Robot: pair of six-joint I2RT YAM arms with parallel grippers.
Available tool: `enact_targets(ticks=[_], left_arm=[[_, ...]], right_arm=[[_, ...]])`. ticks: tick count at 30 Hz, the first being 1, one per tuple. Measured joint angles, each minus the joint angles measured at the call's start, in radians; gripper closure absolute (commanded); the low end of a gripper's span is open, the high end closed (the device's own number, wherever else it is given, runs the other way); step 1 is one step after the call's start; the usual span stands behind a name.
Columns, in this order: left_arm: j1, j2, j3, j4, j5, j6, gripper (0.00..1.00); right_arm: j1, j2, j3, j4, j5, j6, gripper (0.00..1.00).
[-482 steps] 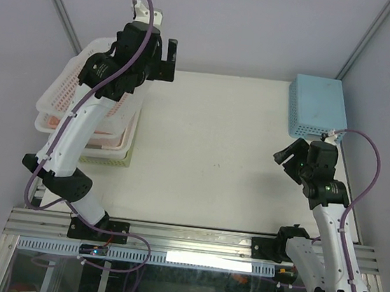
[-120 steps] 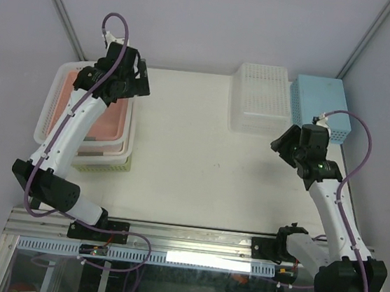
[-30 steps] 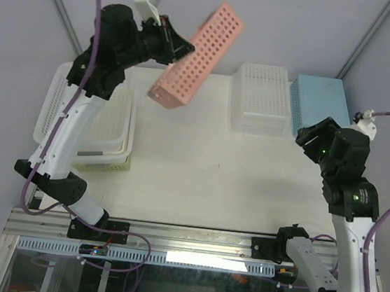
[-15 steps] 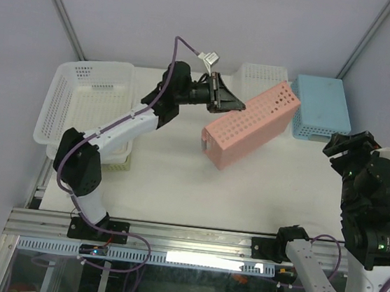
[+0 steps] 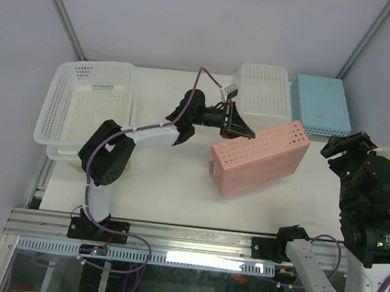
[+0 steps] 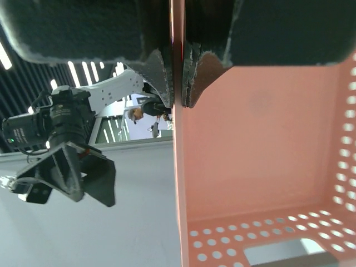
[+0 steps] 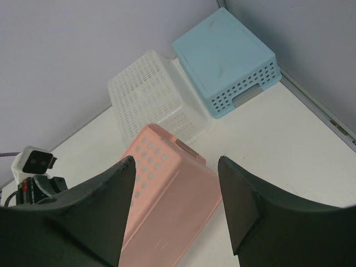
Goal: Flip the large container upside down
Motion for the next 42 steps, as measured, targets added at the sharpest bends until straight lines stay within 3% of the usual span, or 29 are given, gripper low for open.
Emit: enact_targets(ticks=[14, 25, 31, 42], left_arm=[[0.003, 0.025, -0.219, 0.127, 0.005, -0.138, 1.00], [0.042, 0.041, -0.270, 0.150, -0.005, -0.129, 1.00], [0.084, 0.041, -0.275, 0.027, -0.016, 0.029, 1.00], [0.086, 0.040, -0.202, -0.414, -0.153, 0.402, 0.97]], right_arm=[[0.000, 0.022, -0.046, -0.007, -0.021, 0.005, 0.35], [0.000, 0.031, -0.050, -0.005, -0.039, 0.018, 0.35], [0.000, 0.031, -0.067, -0.004, -0.053, 0.024, 0.35], [0.000, 0.033, -0.096, -0.003, -0.091, 0.039, 0.35]])
